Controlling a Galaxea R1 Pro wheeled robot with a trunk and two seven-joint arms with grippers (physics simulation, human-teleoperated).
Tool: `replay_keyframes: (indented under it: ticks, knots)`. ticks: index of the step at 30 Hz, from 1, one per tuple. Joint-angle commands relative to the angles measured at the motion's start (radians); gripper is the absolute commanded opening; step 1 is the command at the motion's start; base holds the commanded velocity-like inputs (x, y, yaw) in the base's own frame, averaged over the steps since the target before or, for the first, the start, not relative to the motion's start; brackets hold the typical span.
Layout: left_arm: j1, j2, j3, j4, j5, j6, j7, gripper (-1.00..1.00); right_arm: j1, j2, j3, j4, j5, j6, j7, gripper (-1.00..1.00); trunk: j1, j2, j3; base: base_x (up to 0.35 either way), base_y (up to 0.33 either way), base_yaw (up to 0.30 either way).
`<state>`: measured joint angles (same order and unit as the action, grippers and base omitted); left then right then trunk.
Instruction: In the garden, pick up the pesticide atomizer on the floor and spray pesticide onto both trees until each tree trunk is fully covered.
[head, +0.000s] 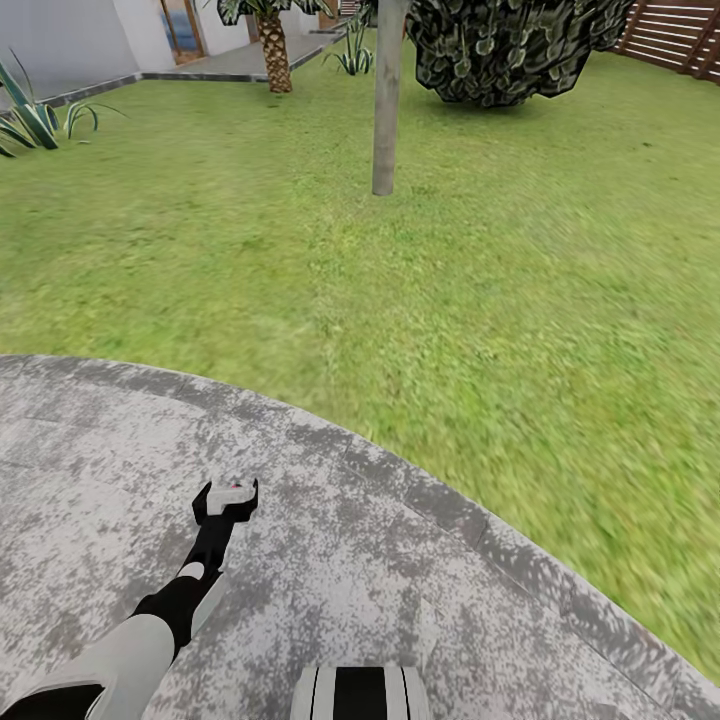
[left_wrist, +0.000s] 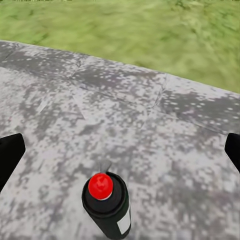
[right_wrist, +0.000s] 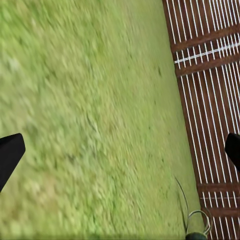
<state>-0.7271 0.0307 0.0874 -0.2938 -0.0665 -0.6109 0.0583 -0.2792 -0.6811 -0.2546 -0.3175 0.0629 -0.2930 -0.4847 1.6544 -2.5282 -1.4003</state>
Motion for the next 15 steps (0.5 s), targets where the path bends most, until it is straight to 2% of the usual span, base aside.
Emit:
replay_keyframes:
  ticks: [1,10,15]
  knots:
    - [0.0,0.0,0.0,-0.001,0.0,-0.001,0.0,1.0,0.0,0.0,0.0,0.0,0.0,0.0,0.0,1.0,0.0,0.0,0.0,0.0,0.0,0.0]
    - [0.0,-0.003,-0.001,-0.035,0.003,-0.019,0.0,1.0,0.0,0.0,0.0,0.0,0.0,0.0,0.0,1.0,0.0,0.0,0.0,0.0,0.0,0.0]
    - [0.0,-0.004,-0.001,-0.044,0.004,-0.022,0.0,1.0,0.0,0.0,0.0,0.0,0.0,0.0,0.0,1.0,0.002,-0.001,-0.019,0.0,0.0,0.0]
